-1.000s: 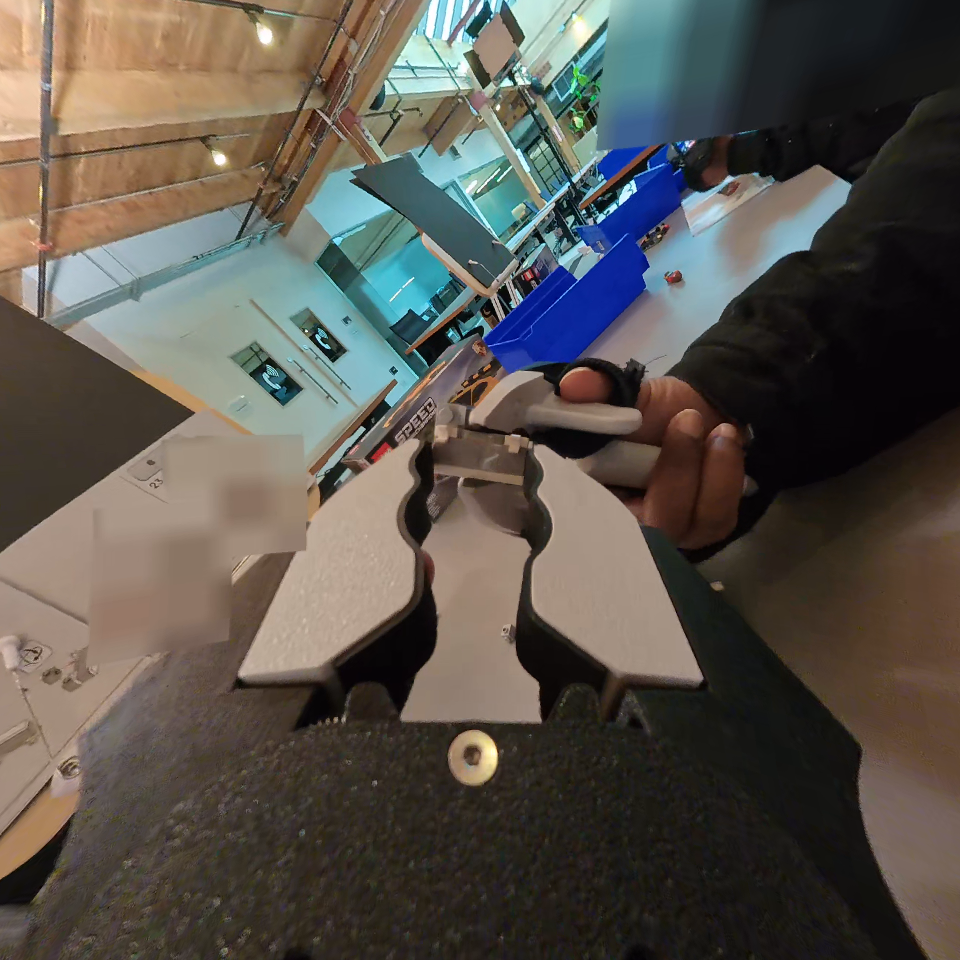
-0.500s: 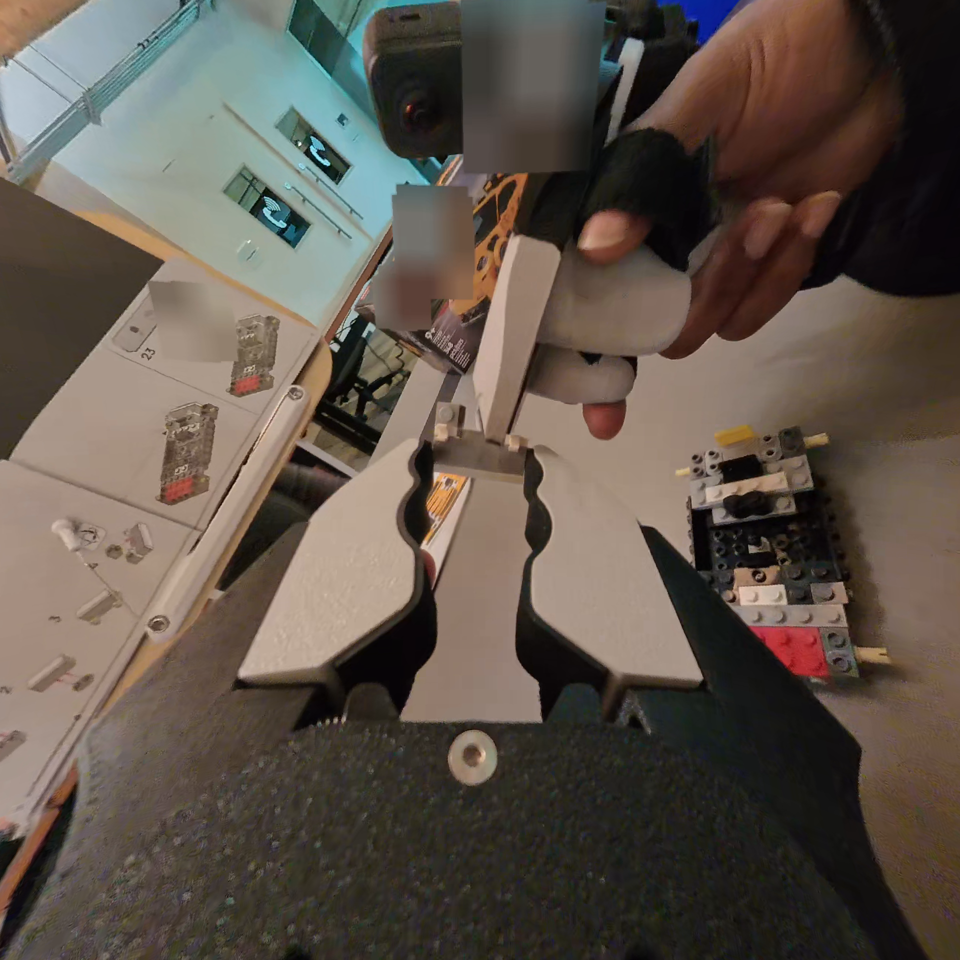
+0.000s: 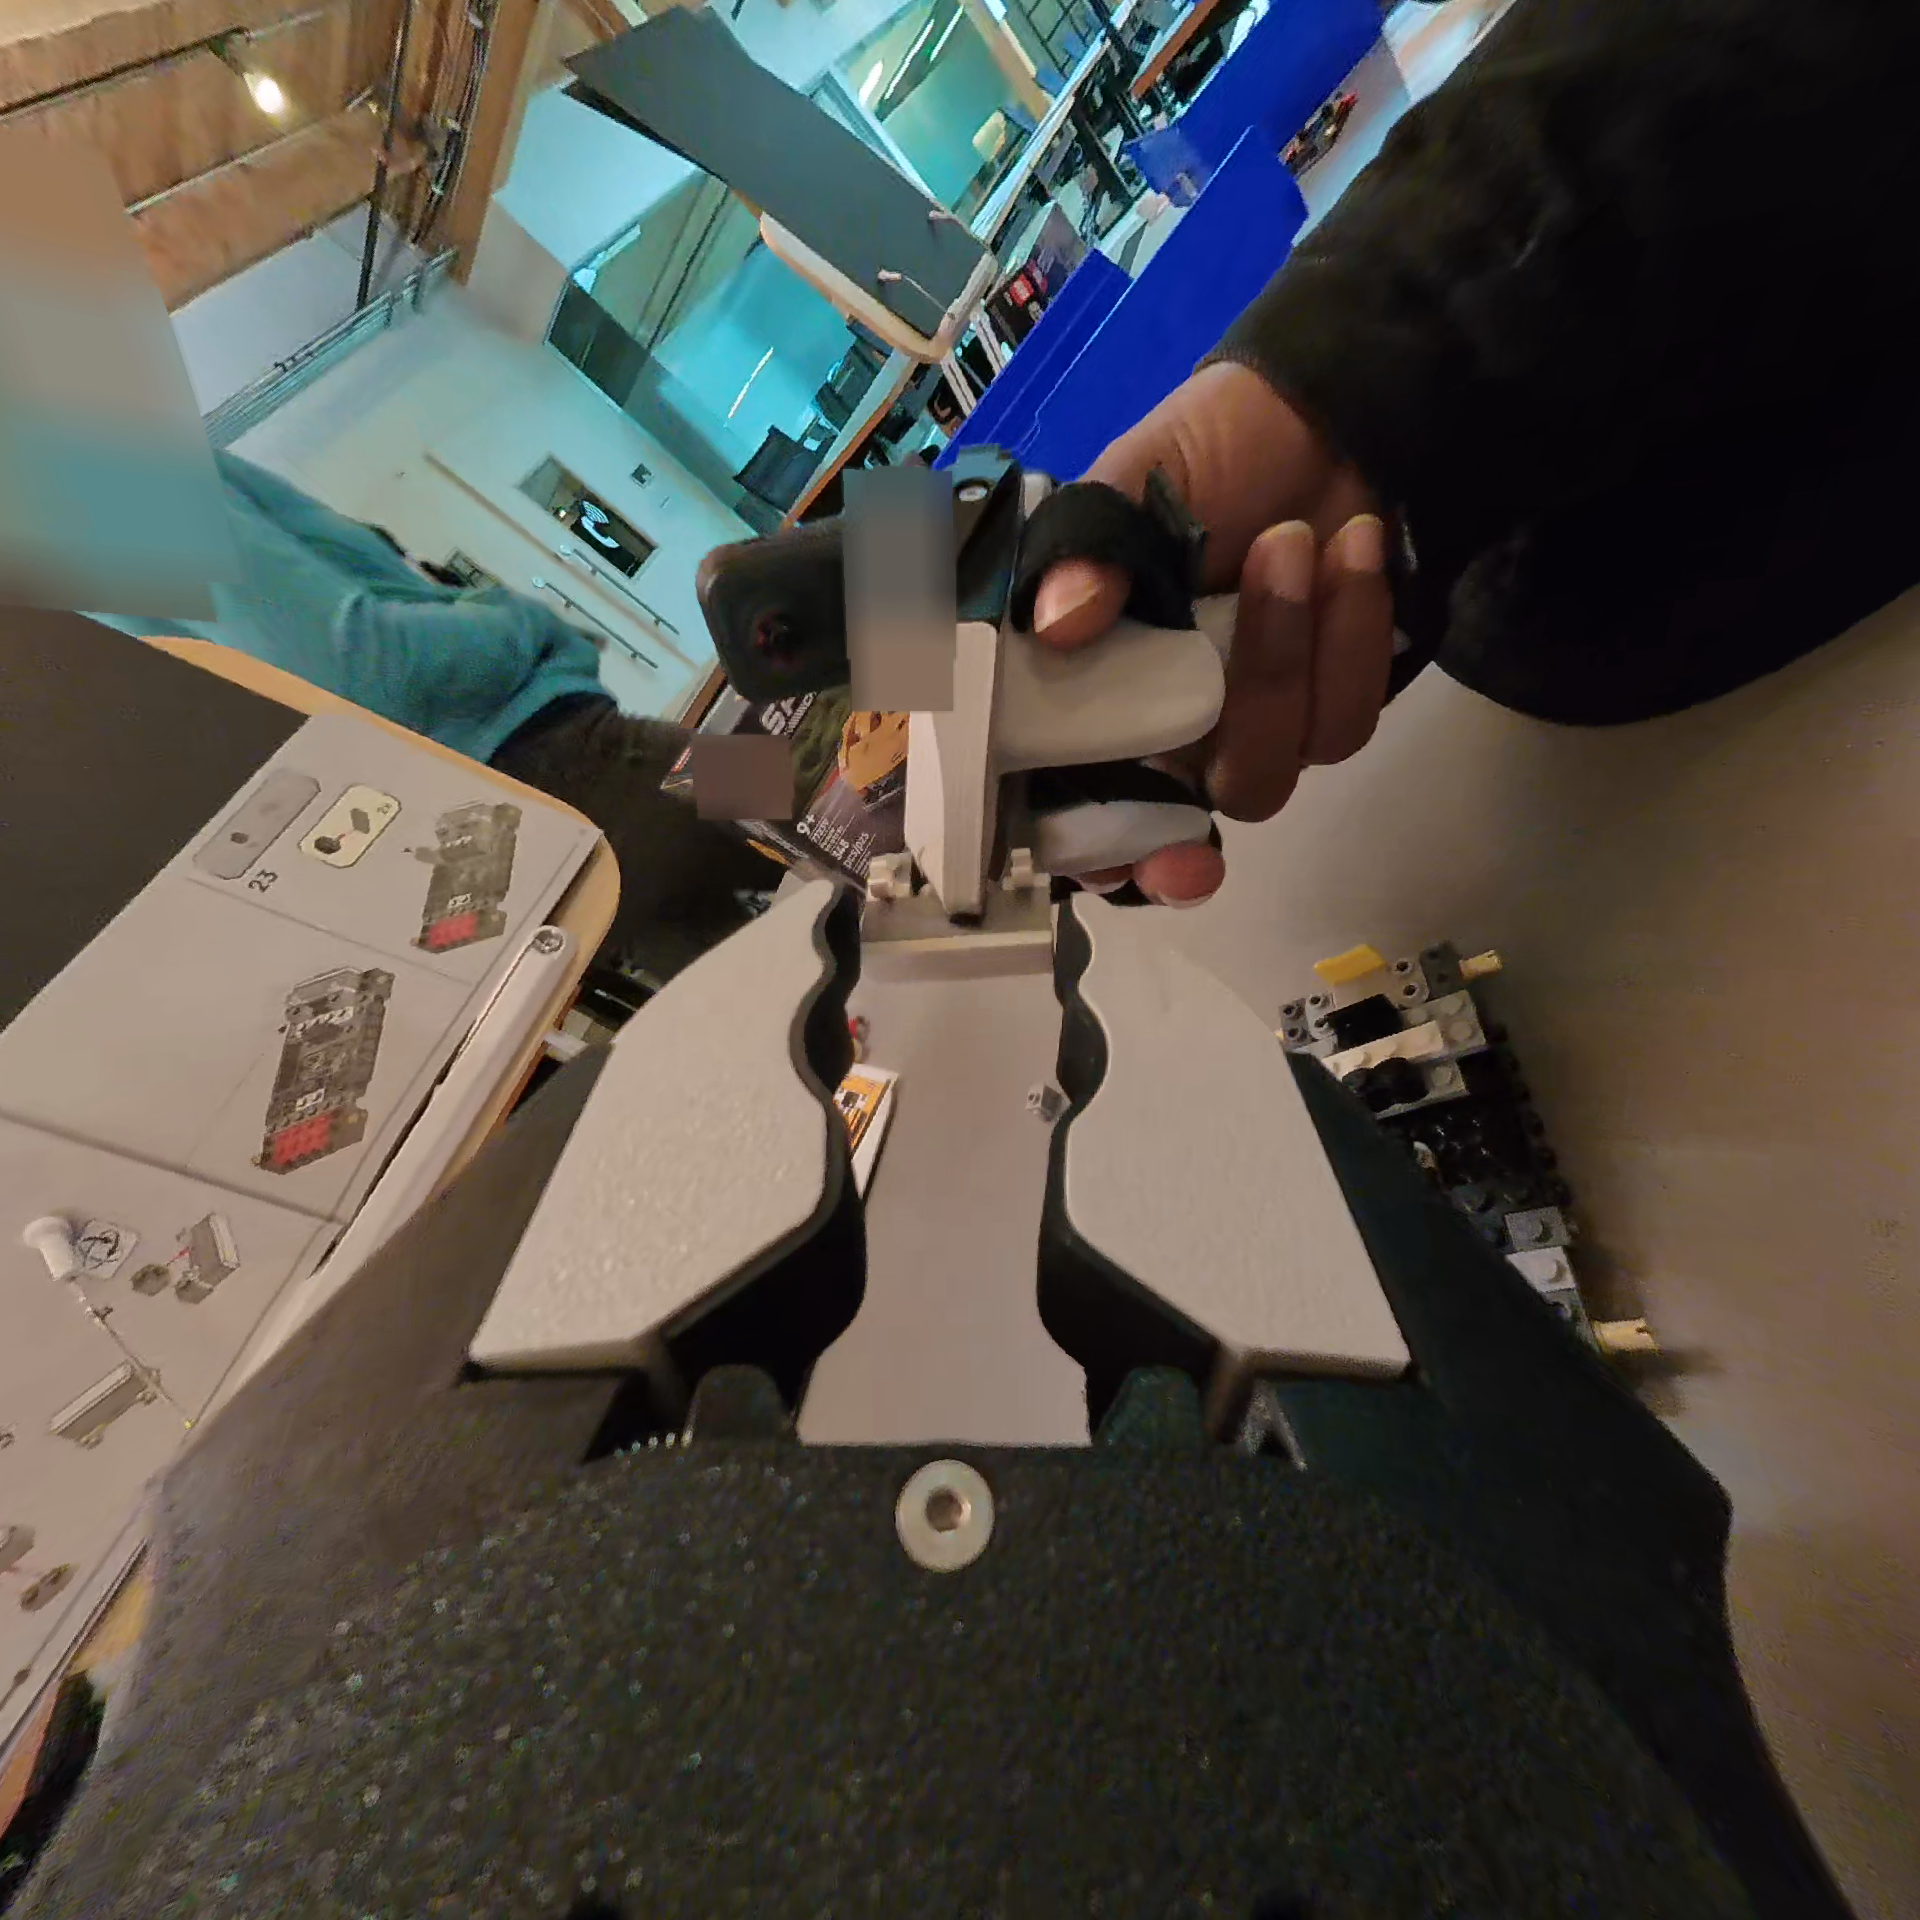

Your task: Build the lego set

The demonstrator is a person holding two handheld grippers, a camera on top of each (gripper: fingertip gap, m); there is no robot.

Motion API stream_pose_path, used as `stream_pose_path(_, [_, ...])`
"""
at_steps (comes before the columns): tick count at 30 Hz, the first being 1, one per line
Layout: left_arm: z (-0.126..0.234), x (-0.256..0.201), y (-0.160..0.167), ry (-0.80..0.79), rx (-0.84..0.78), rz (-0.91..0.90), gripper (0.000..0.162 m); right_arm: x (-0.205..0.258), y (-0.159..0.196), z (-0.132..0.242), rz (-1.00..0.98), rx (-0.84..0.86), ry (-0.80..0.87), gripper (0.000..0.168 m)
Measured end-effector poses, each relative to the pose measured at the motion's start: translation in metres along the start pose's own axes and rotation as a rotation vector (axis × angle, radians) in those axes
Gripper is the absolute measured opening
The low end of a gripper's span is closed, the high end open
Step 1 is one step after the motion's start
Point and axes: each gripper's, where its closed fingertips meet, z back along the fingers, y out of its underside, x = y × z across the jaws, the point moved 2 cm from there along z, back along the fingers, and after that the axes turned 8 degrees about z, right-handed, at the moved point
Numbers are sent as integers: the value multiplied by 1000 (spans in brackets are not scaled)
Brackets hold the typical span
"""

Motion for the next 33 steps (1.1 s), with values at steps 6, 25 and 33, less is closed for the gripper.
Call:
stream_pose_path(6, [3,5,-1,26,-12,140,36,2,-4,0,73,-26,18,8])
stream_pose_path(25, [17,58,49,99,-118,796,35,-149,5,74,680,927,692,19])
stream_pose_path(33, [16,55,49,127,-118,808,35,-128,22,82,678,1132,618,6])
